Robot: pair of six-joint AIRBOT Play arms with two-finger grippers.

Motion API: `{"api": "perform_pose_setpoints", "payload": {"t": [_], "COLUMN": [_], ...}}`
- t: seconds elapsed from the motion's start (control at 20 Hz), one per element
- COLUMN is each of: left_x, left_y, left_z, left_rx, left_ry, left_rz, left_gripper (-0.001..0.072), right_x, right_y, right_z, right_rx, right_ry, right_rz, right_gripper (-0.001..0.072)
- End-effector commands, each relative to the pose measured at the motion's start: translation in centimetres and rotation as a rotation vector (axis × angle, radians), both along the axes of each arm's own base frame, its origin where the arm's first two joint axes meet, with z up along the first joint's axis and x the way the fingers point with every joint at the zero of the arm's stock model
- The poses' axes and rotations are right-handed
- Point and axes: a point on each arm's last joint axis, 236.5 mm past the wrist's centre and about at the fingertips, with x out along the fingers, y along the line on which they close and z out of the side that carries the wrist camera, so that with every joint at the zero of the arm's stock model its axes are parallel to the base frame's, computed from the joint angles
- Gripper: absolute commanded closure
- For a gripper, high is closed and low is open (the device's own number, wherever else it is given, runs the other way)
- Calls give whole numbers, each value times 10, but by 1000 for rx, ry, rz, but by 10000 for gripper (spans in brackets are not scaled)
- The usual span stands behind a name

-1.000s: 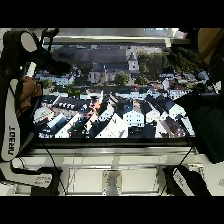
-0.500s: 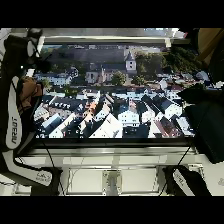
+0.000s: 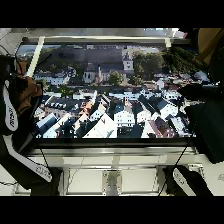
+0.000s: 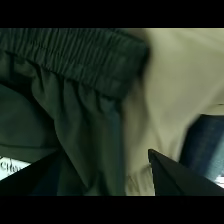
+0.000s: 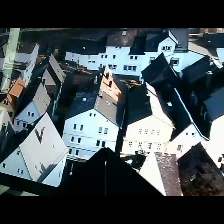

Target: Fold the clothes and pants, and hang the long-sleeved shirts on hangers.

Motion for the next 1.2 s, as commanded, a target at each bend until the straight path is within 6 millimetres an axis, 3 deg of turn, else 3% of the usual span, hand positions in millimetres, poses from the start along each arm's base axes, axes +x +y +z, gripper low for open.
{"api": "perform_pose_setpoints", "payload": {"t": [0.0, 0.15, 0.2, 0.25, 0.3, 0.5, 0.6, 0.7, 0.8, 0.9, 1.0, 1.15], "left_x": [-4, 2, 3, 4, 3, -21, -25, -19, -9, -5, -12, -44], "left_y": [21, 28, 29, 30, 30, 16, -1, -35, -95, -180, -291, -454], "left_z": [-25, -28, -28, -27, -27, -14, 17, 62, 110, 149, 174, 181], "left_rx": [0, 11, 13, 17, 18, 2, 7, 5, -35, -149, -347, -634], "left_ry": [26, 6, -1, -2, 3, 123, 101, 12, -109, -229, -313, -321], "left_rz": [25, 16, 12, 11, 6, -21, -22, -77, -185, -342, -549, -846], "left_gripper": [135, 136, 172, 406, 707, 702, 702, 702, 702, 701, 701, 702], "right_x": [1, 1, 1, 1, 1, 1, -2, -6, -15, -24, -29, -29], "right_y": [-1, -2, -2, -2, -2, -11, -32, -63, -96, -124, -142, -155], "right_z": [-2, -2, -2, -2, -2, -5, -12, -16, -15, -12, -12, -8], "right_rx": [-4, -5, -5, -5, -5, -44, -139, -275, -422, -537, -610, -663], "right_ry": [4, 5, 5, 5, 5, 11, 29, 54, 86, 120, 140, 135], "right_rz": [-3, -4, -4, -4, -4, -19, -50, -96, -138, -178, -208, -233], "right_gripper": [701, 701, 701, 700, 701, 701, 701, 701, 701, 701, 701, 701]}}
